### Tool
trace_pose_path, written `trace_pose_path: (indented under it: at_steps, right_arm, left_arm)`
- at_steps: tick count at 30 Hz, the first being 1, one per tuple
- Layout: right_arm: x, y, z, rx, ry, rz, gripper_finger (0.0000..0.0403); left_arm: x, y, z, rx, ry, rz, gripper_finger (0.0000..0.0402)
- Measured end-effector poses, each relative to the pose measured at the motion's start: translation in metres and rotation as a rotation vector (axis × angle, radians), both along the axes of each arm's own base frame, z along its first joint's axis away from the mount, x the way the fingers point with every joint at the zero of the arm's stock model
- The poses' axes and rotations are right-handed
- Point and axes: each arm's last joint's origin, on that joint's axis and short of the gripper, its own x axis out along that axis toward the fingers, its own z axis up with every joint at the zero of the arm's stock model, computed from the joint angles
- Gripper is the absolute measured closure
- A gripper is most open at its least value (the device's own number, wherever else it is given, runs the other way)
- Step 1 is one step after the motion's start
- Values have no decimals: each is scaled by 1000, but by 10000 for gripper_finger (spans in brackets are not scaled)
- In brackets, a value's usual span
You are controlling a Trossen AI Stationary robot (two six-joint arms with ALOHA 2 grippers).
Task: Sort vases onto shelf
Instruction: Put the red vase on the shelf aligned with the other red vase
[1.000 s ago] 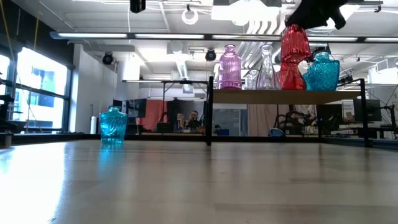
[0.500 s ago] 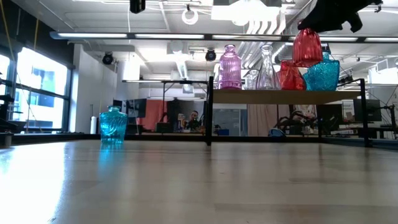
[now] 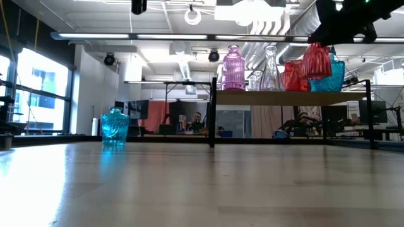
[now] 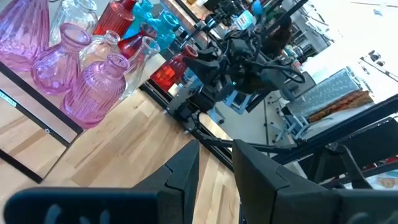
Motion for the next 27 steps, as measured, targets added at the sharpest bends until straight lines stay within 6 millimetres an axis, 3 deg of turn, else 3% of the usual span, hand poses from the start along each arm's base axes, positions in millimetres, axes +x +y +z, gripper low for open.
trace_pose_path:
  at_steps: [11,27]
  right_arm:
    - [7,1,-23,-52,-11,-37,295]
    - [9,-8,-21,-62,30,-67,295]
  left_arm:
    - [0,0,0,33,2,-7,314]
    - [0,0,0,50,4,-12,314]
